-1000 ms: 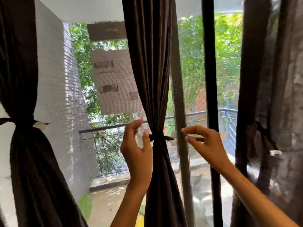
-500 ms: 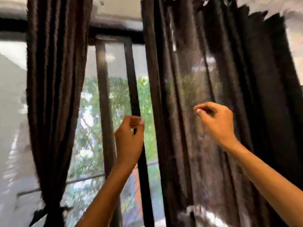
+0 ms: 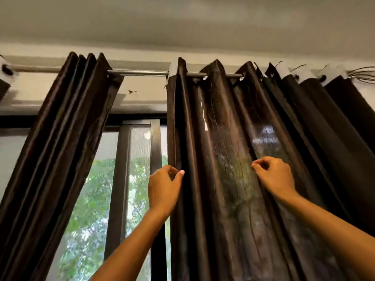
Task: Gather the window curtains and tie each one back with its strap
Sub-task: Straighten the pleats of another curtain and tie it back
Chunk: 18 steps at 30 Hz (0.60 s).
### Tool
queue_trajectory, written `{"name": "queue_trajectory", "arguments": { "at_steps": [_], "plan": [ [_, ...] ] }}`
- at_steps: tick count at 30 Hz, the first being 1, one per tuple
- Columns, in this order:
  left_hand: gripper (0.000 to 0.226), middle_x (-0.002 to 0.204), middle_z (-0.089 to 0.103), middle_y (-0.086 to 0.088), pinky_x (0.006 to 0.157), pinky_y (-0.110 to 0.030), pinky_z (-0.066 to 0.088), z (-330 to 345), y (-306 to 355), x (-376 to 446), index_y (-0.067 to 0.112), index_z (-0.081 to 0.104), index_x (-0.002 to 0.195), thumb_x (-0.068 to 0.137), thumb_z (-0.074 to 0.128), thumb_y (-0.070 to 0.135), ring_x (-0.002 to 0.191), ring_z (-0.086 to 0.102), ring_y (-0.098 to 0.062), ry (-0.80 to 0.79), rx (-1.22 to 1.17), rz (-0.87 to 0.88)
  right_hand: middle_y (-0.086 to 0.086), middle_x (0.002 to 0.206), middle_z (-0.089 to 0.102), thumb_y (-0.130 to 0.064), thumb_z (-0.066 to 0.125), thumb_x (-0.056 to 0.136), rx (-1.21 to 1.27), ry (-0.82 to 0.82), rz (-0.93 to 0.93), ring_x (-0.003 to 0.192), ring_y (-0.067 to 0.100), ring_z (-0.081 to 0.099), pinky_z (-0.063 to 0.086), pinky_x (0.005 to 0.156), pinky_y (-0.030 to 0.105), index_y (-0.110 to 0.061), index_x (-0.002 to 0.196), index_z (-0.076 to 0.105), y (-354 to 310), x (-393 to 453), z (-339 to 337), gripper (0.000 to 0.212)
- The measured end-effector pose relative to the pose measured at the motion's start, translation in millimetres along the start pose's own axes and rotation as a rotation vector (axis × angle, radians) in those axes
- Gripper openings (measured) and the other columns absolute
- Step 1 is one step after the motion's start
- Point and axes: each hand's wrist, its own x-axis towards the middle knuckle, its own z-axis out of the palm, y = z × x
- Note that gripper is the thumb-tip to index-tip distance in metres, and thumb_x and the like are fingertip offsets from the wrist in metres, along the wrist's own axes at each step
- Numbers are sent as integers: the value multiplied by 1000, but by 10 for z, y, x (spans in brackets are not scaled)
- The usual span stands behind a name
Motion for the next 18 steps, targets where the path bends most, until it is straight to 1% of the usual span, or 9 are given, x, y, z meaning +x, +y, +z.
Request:
{"name": "queue_trajectory", "arguments": {
  "at_steps": [2, 3, 6, 9, 11, 13, 15, 17, 18],
  "plan": [
    [22, 91, 68, -4, 72, -24, 40, 106, 12, 156, 11, 70, 99, 87, 66, 28, 86, 59, -16, 14, 35, 11, 10, 96, 71, -21, 62, 89, -25, -22, -29, 91, 26, 65, 44, 72, 30, -8, 100, 69, 2, 136, 126, 19],
    [23, 96, 70, -5, 74, -24, 42, 175, 6, 249, 11, 70, 102, 86, 67, 27, 90, 61, -18, 22, 42, 17, 11, 101, 70, -23, 63, 89, -33, -33, -38, 94, 26, 64, 44, 73, 30, -6, 107, 66, 2, 232, 193, 24],
    [28, 106, 70, -8, 81, -29, 47, 366, -76, 508, 11, 70, 108, 82, 72, 24, 101, 63, -25, 37, 125, 22, 17, 116, 64, -27, 64, 89, -114, -88, -46, 105, 31, 60, 45, 82, 35, -3, 126, 53, 45, 549, 385, 45],
    [33, 107, 71, -10, 85, -33, 49, 484, -182, 675, 11, 70, 108, 79, 76, 23, 102, 64, -28, 62, 176, -10, 20, 127, 55, -34, 68, 86, -176, -87, -15, 116, 36, 52, 44, 92, 42, -4, 137, 40, 174, 842, 545, 66],
    [32, 104, 71, -13, 85, -33, 50, 542, -220, 752, 8, 71, 106, 77, 78, 18, 99, 65, -28, 104, 165, -10, 20, 126, 54, -38, 68, 85, -195, -96, 1, 116, 38, 52, 45, 89, 43, -4, 140, 32, 237, 1003, 622, 74],
    [27, 100, 72, -14, 83, -30, 50, 578, -214, 788, 5, 72, 101, 75, 78, 10, 95, 67, -26, 146, 126, 34, 19, 121, 56, -40, 69, 84, -218, -122, 22, 111, 37, 54, 44, 80, 39, -4, 138, 33, 269, 1100, 674, 74],
    [25, 97, 73, -12, 82, -25, 49, 620, -138, 780, 6, 73, 100, 75, 76, 4, 90, 67, -18, 168, 57, 124, 18, 115, 59, -39, 73, 80, -189, -132, 44, 106, 36, 57, 46, 79, 39, -3, 129, 41, 317, 1195, 729, 69],
    [33, 97, 73, -8, 78, -21, 46, 673, -9, 742, 9, 70, 108, 75, 76, 5, 84, 62, -10, 176, 15, 214, 16, 108, 63, -33, 81, 73, -116, -138, 65, 101, 35, 60, 52, 83, 44, -3, 116, 54, 361, 1279, 797, 59],
    [39, 96, 72, -7, 75, -21, 46, 710, 49, 717, 10, 67, 113, 76, 77, 7, 82, 61, -10, 176, 2, 239, 16, 106, 65, -27, 84, 70, -72, -139, 70, 98, 34, 63, 54, 83, 46, -4, 113, 60, 387, 1312, 836, 54]
  ]
}}
